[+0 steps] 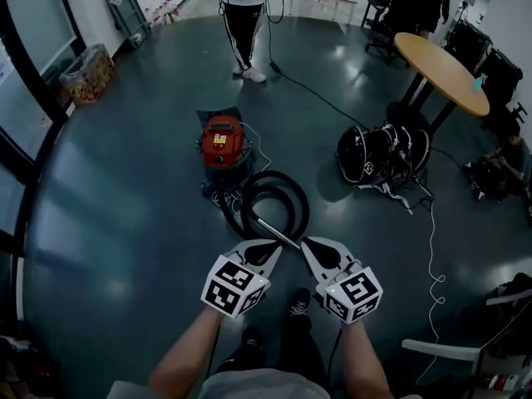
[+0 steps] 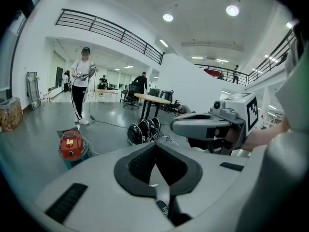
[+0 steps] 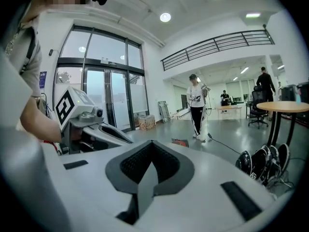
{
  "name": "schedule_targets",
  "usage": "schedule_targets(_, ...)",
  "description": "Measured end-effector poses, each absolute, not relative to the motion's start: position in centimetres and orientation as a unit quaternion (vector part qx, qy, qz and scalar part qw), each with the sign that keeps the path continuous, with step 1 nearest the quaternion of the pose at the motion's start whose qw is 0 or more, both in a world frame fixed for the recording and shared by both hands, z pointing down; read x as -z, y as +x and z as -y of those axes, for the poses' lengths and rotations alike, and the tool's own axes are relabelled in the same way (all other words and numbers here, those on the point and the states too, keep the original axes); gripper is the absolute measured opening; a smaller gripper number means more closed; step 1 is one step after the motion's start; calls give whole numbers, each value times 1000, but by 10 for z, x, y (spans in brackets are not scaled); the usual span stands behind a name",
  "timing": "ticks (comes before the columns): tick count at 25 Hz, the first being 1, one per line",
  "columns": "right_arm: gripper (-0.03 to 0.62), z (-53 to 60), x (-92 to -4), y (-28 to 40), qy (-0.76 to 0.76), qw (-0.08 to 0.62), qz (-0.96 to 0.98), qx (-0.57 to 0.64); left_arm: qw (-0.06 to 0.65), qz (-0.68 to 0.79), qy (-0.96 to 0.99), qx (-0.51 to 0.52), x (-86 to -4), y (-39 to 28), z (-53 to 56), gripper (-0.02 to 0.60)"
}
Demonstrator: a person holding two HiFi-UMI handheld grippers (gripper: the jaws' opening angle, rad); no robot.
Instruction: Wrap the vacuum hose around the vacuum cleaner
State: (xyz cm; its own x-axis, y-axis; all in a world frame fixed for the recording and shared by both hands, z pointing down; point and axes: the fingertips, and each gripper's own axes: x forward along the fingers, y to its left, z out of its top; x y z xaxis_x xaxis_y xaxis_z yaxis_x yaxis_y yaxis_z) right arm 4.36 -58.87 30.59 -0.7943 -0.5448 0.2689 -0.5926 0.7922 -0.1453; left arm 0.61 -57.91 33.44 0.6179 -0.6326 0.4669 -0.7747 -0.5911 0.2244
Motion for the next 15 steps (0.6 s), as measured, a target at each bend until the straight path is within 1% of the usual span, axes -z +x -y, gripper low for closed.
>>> schedule_targets(8,5,535,-229,36,322,82,939,-82,143,393,898,-136,-246,11,533,6)
schedule_targets(15,5,505,-190,26,327,59,941,-65,130,401,900,-113,-208,2,505,6)
